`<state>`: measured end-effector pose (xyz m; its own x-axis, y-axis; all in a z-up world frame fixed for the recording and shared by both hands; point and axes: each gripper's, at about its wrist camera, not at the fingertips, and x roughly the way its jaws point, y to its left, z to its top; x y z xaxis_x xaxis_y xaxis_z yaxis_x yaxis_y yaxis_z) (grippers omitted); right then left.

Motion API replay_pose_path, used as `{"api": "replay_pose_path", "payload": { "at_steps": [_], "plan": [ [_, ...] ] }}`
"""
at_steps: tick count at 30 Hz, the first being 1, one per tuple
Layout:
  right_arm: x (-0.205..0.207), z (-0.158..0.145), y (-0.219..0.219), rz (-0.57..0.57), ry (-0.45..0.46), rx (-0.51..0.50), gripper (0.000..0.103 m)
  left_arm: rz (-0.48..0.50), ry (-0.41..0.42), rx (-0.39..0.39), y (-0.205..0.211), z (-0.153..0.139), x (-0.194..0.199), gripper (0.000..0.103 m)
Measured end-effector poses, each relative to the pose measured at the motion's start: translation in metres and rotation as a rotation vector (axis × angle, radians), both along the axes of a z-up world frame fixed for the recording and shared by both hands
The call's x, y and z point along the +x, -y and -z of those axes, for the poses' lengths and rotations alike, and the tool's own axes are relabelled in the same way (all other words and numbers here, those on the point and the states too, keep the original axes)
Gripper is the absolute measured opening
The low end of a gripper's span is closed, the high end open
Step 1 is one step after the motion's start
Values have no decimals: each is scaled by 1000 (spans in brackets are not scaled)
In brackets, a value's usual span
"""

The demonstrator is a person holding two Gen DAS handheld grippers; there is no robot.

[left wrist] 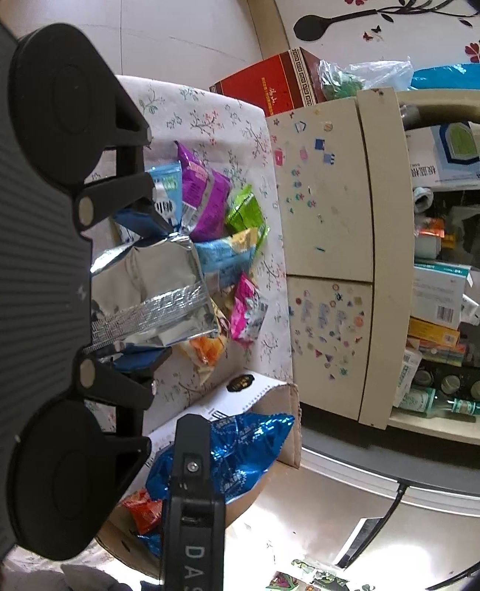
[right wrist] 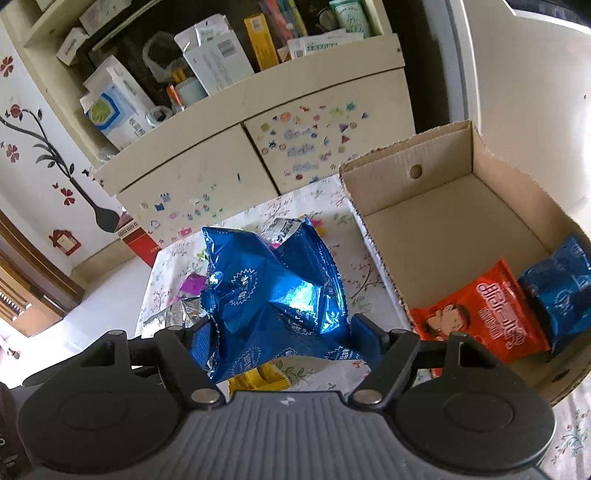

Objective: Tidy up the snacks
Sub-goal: 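Carry the silver packet and blue bag into the box and release both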

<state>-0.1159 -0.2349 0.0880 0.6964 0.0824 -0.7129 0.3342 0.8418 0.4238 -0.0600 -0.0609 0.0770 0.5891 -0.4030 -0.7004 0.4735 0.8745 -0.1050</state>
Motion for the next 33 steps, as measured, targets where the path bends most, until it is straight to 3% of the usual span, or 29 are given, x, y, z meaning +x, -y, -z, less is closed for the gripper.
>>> {"api": "replay_pose_path", "payload": {
  "at_steps": [11, 33],
  "plan": [
    [-23, -19, 36, 112, 79, 19, 80, 65, 18, -48, 31, -10, -8, 61],
    [-68, -24, 99, 411, 105, 82, 81, 268, 25, -128, 125, -23, -6, 61]
  ]
}}
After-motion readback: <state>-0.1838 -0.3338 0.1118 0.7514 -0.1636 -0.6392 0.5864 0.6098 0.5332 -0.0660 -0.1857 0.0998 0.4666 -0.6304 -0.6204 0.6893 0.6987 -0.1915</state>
